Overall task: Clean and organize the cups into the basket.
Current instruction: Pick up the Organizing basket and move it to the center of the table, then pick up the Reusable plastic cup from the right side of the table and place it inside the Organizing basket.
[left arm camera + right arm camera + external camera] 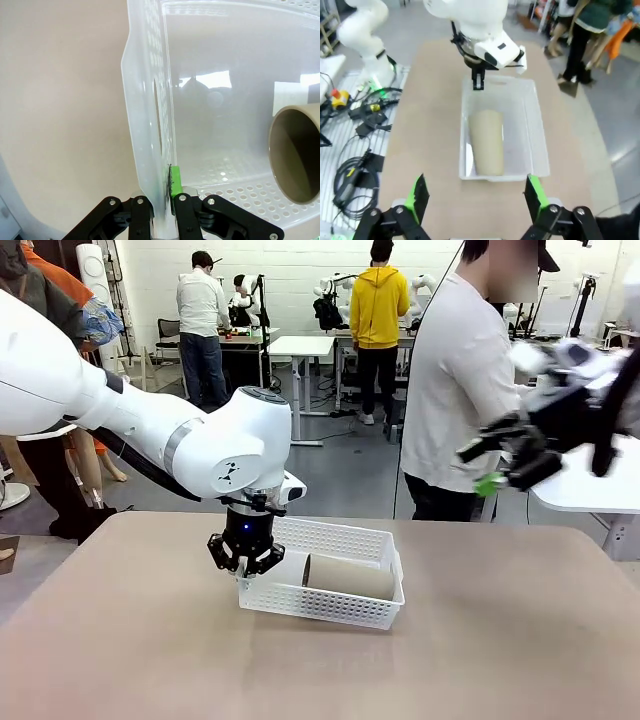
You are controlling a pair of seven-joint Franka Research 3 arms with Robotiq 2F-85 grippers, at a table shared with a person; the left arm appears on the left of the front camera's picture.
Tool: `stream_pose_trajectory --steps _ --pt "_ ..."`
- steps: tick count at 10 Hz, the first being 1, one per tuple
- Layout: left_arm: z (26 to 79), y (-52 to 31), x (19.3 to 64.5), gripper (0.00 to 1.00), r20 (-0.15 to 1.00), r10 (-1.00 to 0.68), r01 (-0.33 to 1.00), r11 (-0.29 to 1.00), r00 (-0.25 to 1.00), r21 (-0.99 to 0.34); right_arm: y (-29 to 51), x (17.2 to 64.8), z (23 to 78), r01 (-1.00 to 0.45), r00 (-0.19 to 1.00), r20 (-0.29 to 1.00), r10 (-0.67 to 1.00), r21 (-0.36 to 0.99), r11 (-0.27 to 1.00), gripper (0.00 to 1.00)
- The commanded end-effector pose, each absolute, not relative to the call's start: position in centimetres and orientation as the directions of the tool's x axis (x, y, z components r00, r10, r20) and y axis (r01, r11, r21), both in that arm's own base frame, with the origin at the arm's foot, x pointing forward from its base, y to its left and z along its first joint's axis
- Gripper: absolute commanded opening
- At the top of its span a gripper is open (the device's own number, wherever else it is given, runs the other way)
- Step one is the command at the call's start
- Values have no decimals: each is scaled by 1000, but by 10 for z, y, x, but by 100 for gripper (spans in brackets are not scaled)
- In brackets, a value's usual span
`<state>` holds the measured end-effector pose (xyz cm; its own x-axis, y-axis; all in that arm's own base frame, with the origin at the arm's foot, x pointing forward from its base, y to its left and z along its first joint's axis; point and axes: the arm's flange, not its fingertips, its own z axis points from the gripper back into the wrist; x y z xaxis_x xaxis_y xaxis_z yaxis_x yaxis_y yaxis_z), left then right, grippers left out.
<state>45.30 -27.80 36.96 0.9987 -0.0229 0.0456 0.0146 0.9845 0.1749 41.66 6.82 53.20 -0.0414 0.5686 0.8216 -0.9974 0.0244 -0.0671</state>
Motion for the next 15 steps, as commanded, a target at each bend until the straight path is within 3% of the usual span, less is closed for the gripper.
stream_pose_trajectory --steps 1,6,8,15 --pt "371 -279 453 0 48 -24 15 985 999 175 14 404 509 -997 -33 877 479 -63 47 100" --pt "371 -279 453 0 48 -24 15 985 999 175 -93 381 467 -987 -2 941 338 -56 149 100" --pt "371 -279 453 0 48 -24 15 985 999 175 -100 381 464 -979 14 941 339 -56 195 100" --pt "371 -279 453 0 48 -24 15 985 999 175 -101 378 466 -986 27 929 370 -35 161 100"
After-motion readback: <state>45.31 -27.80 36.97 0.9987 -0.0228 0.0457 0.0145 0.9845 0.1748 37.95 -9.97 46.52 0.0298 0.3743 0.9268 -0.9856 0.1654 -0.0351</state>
